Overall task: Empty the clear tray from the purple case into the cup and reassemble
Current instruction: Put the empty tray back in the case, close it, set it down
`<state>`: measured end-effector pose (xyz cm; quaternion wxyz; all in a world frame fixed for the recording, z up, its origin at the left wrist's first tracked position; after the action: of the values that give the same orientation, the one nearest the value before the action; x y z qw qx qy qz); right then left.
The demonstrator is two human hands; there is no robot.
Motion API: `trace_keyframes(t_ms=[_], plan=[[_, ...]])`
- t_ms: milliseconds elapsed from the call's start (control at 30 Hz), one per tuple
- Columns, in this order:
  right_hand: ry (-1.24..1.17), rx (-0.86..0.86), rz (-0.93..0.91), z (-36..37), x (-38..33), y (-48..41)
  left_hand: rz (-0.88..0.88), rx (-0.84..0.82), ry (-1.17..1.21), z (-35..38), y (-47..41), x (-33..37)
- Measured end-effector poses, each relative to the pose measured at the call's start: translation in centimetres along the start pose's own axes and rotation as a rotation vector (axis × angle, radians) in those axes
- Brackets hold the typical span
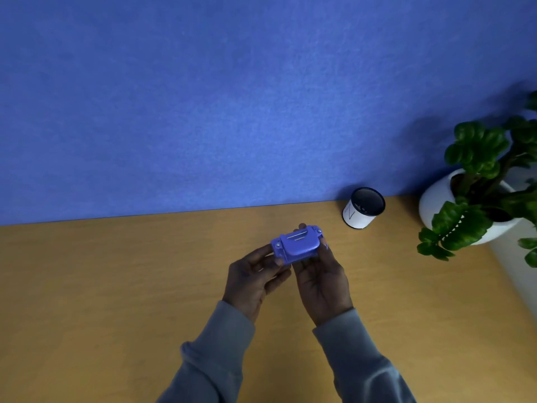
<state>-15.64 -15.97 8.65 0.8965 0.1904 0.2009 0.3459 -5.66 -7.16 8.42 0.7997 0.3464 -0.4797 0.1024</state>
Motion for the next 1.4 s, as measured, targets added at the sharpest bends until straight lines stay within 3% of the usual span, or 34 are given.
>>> trace_keyframes(t_ms=[167,333,400,633,867,1200,1400], plan=[[0.170,-0.023,0.018,-0.4,-1.0,-0.3,-0.007,-0.015,-0.069,-1.2,-0.8,0.7],[0.606,0.099,0.012,0.0,-3.5,-1.3,-0.004,-0.080,-0.131,-1.8,-1.2,1.5],[0.676,0.113,0.036,0.3,-4.1,-1.6,0.002,-0.089,-0.158,-1.8,-1.3,1.6],[0.636,0.173,0.095,-0.7,-4.0,-2.7,0.006,-0.068,-0.155,-2.1,-1.9,0.9],[0.539,-0.026,0.090,-1.4,-3.2,-2.3,-0.005,0.019,-0.100,-3.3,-3.1,0.6],[0.606,-0.023,0.039,-2.8,-3.0,-4.1,-0.016,0.097,-0.115,-4.0,-4.0,-0.6],[0.786,0.036,0.024,-3.4,-2.7,-7.9,-0.029,0.169,-0.069,-4.4,-6.7,-1.1]])
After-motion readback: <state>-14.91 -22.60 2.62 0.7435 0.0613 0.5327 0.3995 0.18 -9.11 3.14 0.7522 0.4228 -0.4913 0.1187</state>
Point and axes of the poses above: each hand's wrist, its own y-axis away from the middle knuckle, its own z-axis out of the palm, x = y × z, the point moved 6 cm from there along -y, towards the middle knuckle, and after that the axes turned 12 degrees about -y, right-handed, at the moved point
